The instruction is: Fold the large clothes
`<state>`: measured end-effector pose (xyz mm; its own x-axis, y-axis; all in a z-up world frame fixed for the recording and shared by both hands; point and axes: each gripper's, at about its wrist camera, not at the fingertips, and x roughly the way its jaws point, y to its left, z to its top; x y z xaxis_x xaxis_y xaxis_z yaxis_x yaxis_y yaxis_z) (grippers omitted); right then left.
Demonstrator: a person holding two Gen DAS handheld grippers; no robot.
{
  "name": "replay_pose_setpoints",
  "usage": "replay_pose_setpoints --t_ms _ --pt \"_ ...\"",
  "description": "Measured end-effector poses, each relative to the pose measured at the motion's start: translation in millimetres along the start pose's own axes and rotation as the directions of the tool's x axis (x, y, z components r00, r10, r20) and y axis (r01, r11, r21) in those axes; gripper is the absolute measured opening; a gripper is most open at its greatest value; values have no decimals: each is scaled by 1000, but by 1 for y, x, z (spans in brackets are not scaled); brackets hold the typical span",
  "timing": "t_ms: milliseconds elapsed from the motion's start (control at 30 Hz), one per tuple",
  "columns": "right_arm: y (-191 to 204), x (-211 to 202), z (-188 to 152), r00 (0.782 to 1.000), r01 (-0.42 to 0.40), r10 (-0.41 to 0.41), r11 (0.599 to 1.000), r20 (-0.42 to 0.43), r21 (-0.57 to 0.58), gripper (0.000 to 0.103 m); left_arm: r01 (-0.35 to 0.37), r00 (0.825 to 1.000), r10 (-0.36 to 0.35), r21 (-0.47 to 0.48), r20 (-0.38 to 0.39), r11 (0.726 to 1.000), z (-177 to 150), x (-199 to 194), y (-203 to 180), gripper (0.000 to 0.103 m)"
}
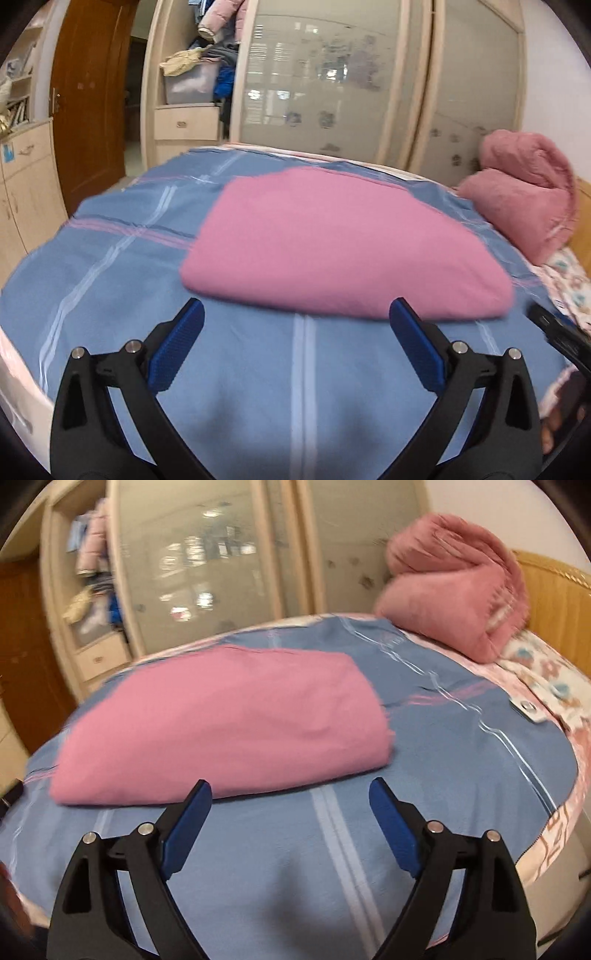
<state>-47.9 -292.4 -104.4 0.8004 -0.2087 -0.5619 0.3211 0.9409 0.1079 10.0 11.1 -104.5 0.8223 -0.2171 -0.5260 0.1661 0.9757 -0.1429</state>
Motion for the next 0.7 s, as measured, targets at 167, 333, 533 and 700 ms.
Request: replay_pose_setpoints --t_ms 167,333,533,700 --pt "30 -62 3 990 50 -37 994 139 -95 102 39 999 -38 85 -9 996 -4 -41 -40 101" --pt "33 -85 4 988 24 -9 995 152 -97 102 -40 998 34 146 45 988 2 -67 -69 101" --pt "32 -91 3 990 58 -46 994 131 -92 102 -81 997 77 167 32 983 2 -88 -87 101" --pt "33 -87 0 993 68 -57 992 102 -104 102 -98 994 104 202 -21 974 -1 -85 -96 101"
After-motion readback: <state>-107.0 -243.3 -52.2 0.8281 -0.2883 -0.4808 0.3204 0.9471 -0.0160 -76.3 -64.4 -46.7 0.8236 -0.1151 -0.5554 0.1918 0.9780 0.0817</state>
